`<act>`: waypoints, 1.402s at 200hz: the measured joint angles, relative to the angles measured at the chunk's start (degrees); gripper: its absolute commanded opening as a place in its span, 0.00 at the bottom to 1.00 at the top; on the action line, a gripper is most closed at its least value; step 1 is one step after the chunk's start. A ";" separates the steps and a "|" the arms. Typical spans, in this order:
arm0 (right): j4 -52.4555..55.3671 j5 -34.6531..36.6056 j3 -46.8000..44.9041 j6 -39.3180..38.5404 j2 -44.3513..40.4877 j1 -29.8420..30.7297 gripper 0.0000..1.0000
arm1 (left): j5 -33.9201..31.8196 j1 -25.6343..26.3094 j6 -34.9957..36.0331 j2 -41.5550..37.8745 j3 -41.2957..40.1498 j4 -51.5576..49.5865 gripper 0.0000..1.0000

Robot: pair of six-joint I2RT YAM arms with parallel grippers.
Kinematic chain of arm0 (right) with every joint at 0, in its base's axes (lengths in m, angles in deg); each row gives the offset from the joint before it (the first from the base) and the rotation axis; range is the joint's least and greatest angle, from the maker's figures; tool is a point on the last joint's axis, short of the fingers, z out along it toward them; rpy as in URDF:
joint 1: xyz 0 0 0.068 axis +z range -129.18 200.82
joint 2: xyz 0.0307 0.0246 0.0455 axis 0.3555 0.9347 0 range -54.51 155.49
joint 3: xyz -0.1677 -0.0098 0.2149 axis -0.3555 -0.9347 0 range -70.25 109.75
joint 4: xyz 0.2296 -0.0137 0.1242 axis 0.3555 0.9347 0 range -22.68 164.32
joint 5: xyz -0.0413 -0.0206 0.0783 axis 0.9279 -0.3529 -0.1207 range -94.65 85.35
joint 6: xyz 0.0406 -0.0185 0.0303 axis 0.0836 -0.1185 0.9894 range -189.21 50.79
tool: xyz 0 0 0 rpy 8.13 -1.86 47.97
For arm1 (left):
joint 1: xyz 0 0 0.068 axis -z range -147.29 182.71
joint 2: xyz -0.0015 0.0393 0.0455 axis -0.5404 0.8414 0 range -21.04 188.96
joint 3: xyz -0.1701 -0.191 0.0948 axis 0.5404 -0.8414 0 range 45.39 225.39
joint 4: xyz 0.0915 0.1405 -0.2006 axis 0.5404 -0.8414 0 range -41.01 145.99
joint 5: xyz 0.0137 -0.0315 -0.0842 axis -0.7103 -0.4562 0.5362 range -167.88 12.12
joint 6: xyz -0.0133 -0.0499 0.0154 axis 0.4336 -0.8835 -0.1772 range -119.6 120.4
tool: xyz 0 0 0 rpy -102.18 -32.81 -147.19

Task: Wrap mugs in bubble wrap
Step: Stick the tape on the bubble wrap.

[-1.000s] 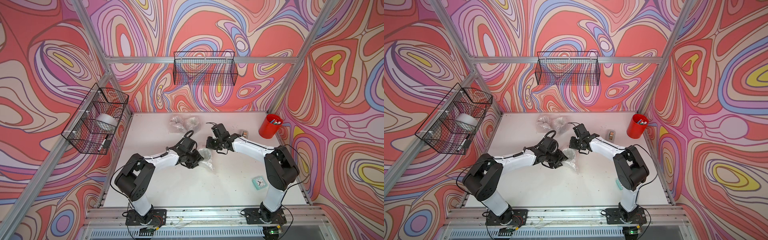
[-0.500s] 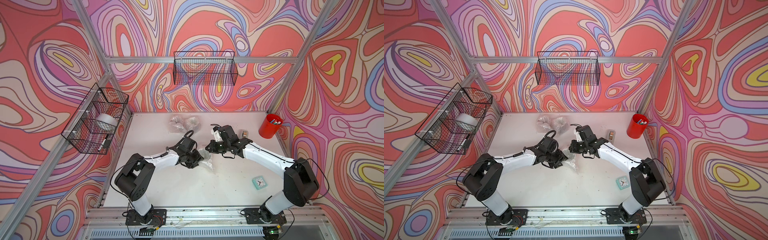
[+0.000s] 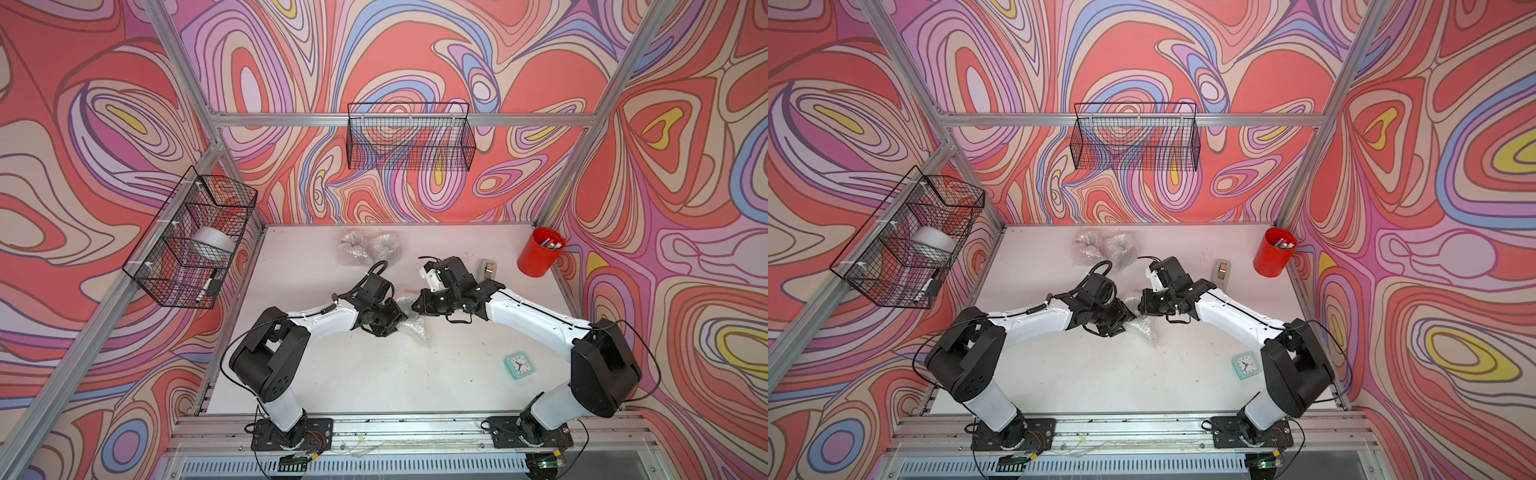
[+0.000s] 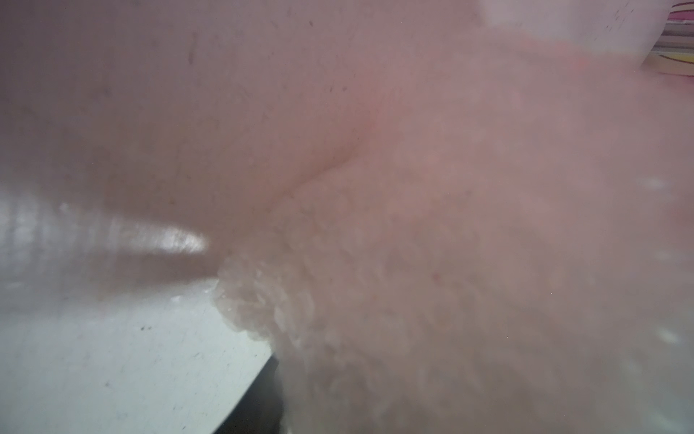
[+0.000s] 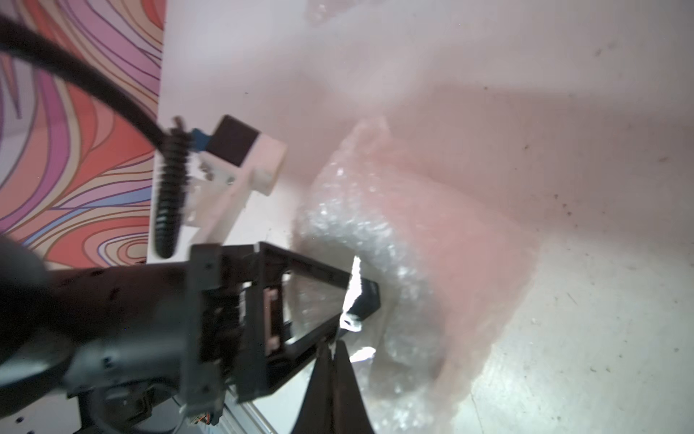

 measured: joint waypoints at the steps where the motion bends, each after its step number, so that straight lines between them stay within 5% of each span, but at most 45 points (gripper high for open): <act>1: -0.11 -0.13 0.00 -0.02 -0.24 0.11 0.00 | 0.00 0.00 0.00 0.00 0.00 0.00 0.48; 135: -0.07 0.61 -3.41 0.81 2.43 1.46 0.00 | 0.00 0.07 0.66 0.33 0.46 -0.46 0.49; 157: 0.63 4.74 -5.88 -0.24 -3.67 1.60 0.36 | -0.02 0.07 1.29 1.01 1.84 -1.90 0.56; 195: 1.22 11.91 -8.74 -6.16 -15.89 1.64 0.72 | -1.18 0.11 3.76 2.10 5.44 -6.78 0.67; 280: 1.31 15.78 -14.73 -13.60 -9.53 8.63 0.80 | -7.06 -0.72 6.03 -4.28 6.14 -16.94 0.72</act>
